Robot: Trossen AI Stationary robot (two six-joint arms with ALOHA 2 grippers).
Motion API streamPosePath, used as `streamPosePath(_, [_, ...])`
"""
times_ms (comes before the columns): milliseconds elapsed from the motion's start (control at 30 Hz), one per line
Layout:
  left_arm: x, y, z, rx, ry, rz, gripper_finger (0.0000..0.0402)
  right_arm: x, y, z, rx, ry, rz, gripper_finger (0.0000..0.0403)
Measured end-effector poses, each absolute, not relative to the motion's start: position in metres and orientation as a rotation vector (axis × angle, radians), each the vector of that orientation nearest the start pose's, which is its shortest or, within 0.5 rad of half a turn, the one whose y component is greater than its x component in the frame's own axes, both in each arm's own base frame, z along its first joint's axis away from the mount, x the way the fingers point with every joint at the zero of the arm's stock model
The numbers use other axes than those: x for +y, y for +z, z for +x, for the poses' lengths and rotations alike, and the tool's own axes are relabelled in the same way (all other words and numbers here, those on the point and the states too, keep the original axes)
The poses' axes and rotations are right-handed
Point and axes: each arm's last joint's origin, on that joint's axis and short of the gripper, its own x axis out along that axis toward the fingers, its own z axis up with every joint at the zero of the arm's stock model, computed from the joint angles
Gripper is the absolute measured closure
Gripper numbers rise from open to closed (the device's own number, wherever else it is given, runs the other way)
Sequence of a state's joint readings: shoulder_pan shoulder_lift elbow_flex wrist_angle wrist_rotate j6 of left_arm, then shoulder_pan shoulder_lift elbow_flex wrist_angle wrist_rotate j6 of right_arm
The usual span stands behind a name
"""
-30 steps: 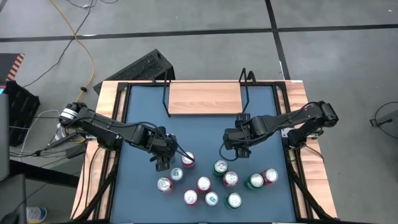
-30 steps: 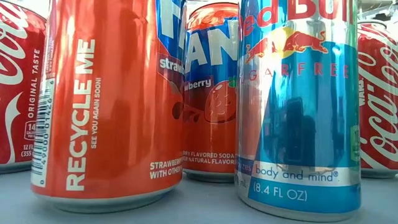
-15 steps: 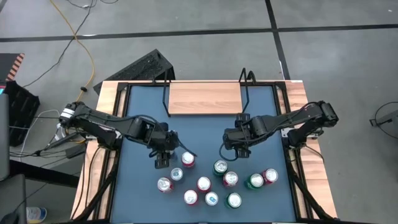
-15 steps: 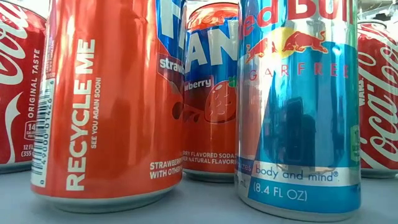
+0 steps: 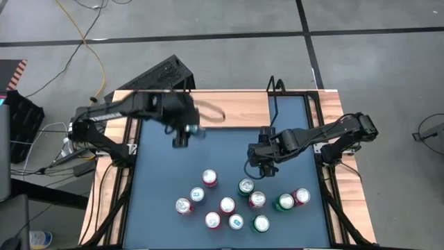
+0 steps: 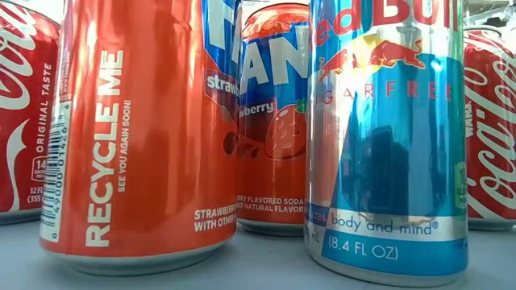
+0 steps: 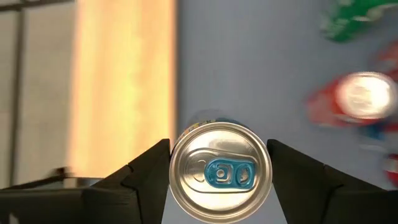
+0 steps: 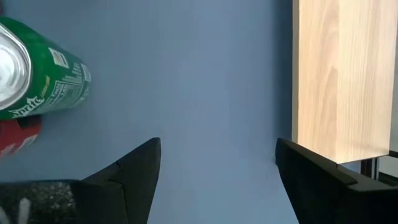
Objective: Place canned beverage on shelf
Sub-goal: Put the top blue soda can on the shelf
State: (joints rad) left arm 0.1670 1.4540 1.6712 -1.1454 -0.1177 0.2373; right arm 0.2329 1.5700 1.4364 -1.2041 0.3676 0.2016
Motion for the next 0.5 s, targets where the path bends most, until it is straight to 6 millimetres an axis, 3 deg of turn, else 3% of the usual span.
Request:
streamPosePath(267, [0.122, 0.41, 0.249, 0.923, 0.259, 0.245, 0.0183, 0.058, 0.302, 0.288, 1.24, -0.254, -0.199, 0.0101])
streamPosePath(500, [0.172, 0.392, 0.253, 0.963, 0.267, 0.274, 0.0183, 0.055, 0.302, 0.289, 1.236, -0.273, -0.177, 0.0101])
